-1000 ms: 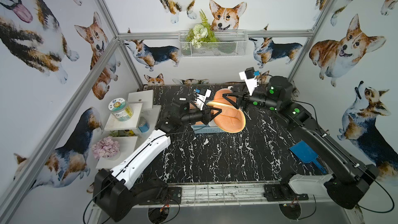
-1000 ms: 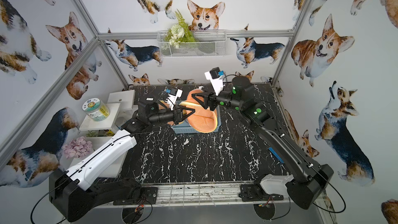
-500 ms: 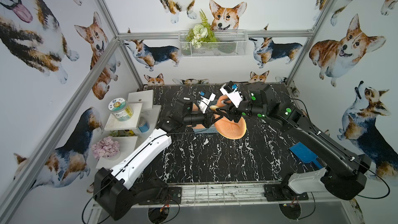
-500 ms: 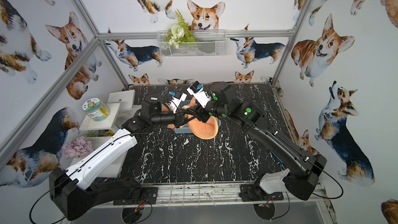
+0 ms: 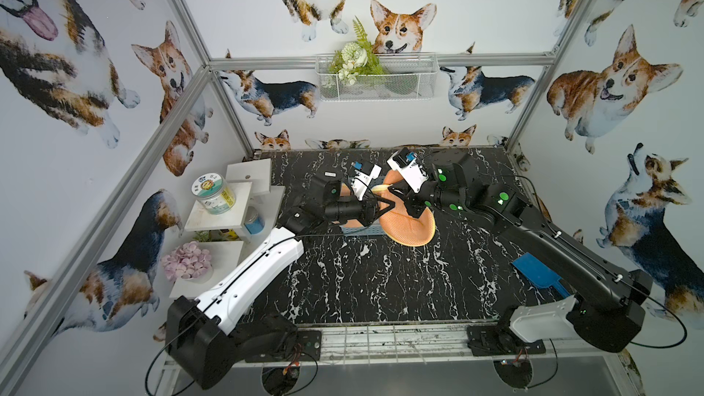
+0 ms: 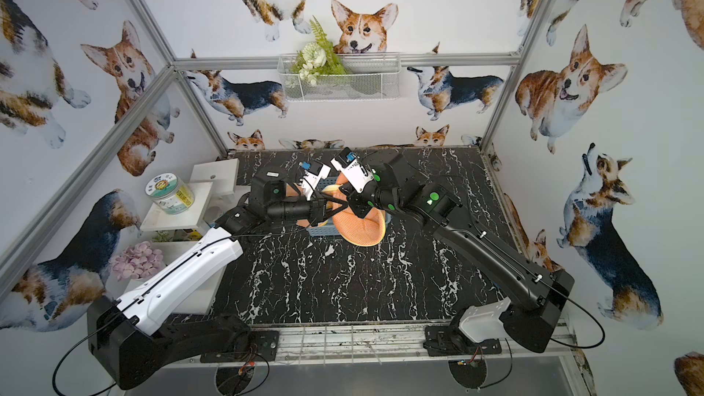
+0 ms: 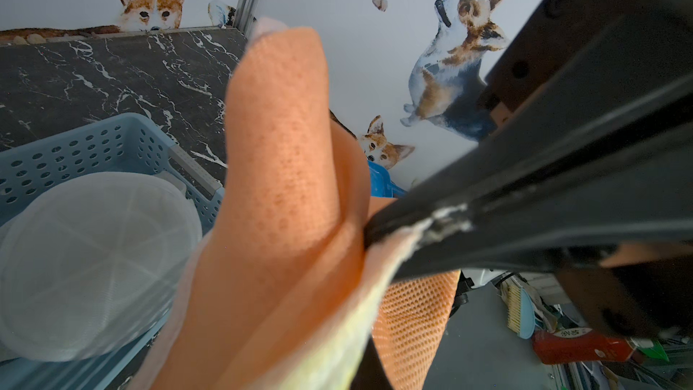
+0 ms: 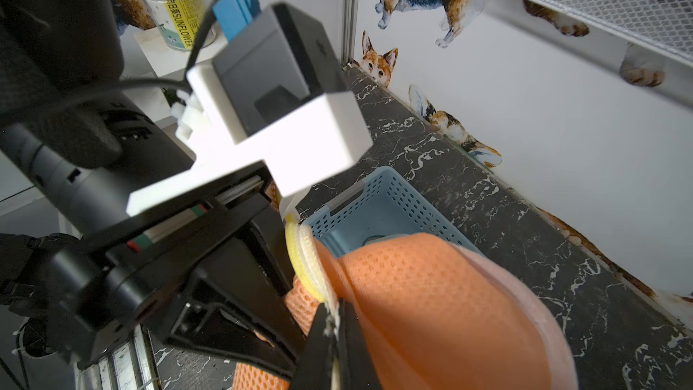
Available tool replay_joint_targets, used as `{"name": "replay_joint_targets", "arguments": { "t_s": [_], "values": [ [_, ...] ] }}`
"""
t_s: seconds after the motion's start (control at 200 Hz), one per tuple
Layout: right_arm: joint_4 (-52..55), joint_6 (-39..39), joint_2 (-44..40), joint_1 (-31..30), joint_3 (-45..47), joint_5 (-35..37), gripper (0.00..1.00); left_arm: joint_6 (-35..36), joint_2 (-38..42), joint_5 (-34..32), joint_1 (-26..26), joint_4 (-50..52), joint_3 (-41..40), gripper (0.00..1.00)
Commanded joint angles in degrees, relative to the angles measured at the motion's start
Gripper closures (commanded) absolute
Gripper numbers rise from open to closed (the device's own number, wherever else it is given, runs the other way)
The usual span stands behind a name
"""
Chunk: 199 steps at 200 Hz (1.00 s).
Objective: Turn the laundry bag inside out
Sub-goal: Turn over the laundry bag.
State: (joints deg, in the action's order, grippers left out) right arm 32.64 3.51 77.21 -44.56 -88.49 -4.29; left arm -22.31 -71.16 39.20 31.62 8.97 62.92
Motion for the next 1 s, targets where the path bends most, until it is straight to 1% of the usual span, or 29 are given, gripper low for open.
{"name": "replay_joint_targets", "arguments": {
  "t_s": [0.0,0.11,0.235,0.335,0.41,0.495,0.616,0.716,0.746,0.806,0.871,0.966,0.991],
  "values": [
    [-7.66,-3.48,0.41,0.02,-1.15,6.78,1.0,0.77,0.14,1.77,0.5,-1.05,-0.01,1.0],
    [-10.62,-5.89,2.4,1.29,-1.89,12.94,1.0,0.14,0.46,2.33,1.38,-2.16,-0.94,1.0],
    [-10.66,-10.77,3.48,6.7,-1.55,14.77,1.0,-1.81,3.12,-0.07,1.43,-4.98,-2.81,1.0],
    [-11.61,-12.41,1.79,9.44,2.07,15.79,1.0,-2.88,5.67,-3.25,1.13,-6.56,-3.82,1.0],
    [-12.21,-13.89,-0.31,11.47,5.9,15.08,1.0,-4.58,7.76,-5.69,0.23,-9.35,-5.36,1.0],
    [-14.39,-16.24,-3.49,13.43,11.62,12.36,1.0,-7.45,9.89,-7.55,-1.51,-13.96,-7.44,1.0],
    [-18.31,-20.55,-8.23,15.87,20.75,7.9,1.0,-14.45,12.31,-7.03,-7.05,-23.33,-11.29,1.0],
    [-22.77,-24.54,-12.44,17.3,28.61,4.26,1.0,-17.77,13.97,-7.42,-10.32,-29.34,-13.61,1.0],
    [-24.34,-25.23,-12.66,17.39,30.79,2.56,1.0,-18.38,14.12,-7.36,-10.62,-30.85,-13.99,1.0],
    [-29.58,-26.69,-16.79,17.4,35.92,-1.82,1.0,-19.83,14.04,-6.41,-10.7,-34.65,-14.69,1.0],
    [-34.36,-28.4,-19.51,17.83,40.37,-3.93,1.0,-20.75,13.39,-5.59,-10.7,-37.43,-15.07,1.0],
    [-41.5,-28.1,-22.63,18.8,42.21,-13.79,1.0,-18.24,12.42,-7.08,-9.85,-34.61,-13.92,1.0],
    [-43.21,-28.03,-23.46,18.8,42.25,-16.1,0.94,-17.75,12.36,-7.84,-9.56,-34.19,-13.75,1.0]
  ]
}}
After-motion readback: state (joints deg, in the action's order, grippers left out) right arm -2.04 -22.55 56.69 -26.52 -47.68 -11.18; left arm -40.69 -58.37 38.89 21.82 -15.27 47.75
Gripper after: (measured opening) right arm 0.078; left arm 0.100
